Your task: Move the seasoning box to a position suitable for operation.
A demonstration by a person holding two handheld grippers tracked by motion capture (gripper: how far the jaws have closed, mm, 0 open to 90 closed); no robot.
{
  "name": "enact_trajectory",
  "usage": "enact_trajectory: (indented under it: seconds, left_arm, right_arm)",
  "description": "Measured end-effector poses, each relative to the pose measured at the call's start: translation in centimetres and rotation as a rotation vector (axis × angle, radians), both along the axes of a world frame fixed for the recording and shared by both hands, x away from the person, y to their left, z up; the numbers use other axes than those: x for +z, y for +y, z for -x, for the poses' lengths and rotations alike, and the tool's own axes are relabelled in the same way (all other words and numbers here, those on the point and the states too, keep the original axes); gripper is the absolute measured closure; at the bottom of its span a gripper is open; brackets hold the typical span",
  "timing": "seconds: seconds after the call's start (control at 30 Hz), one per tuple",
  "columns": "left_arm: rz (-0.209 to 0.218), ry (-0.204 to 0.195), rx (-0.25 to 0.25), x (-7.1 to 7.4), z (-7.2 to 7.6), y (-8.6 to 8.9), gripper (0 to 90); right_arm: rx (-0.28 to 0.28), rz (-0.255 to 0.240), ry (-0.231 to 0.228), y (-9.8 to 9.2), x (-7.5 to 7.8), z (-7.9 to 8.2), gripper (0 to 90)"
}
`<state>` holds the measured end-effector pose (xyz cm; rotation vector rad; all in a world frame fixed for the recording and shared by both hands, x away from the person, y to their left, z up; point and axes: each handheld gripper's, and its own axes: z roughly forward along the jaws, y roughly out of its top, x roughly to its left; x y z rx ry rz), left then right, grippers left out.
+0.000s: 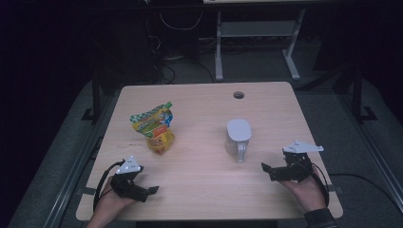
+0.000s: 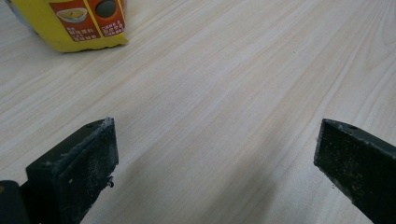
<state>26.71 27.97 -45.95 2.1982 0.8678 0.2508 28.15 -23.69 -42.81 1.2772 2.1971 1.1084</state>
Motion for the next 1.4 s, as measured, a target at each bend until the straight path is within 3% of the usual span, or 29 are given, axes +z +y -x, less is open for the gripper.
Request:
enact_trajectory:
  seconds: [0.6,1.13,1.4]
  left_arm:
    - [-0.002,0.009,0.001,-0.1,0.0,-0.1,0.0]
    - [-0.007,0.017,-0.004,-0.2,-0.1,-0.2,0.0]
    - [-0.012,0.025,-0.009,-0.2,-0.1,-0.2,0.0]
  right_arm:
    - [0.034,0.002,0.015,1.4,2.9,-2.3,1.4]
    - [0.048,0.017,0.015,3.7,5.4,-5.1,1.4]
    - [0.048,0.021,0.044,4.6,6.4,-6.2,1.4]
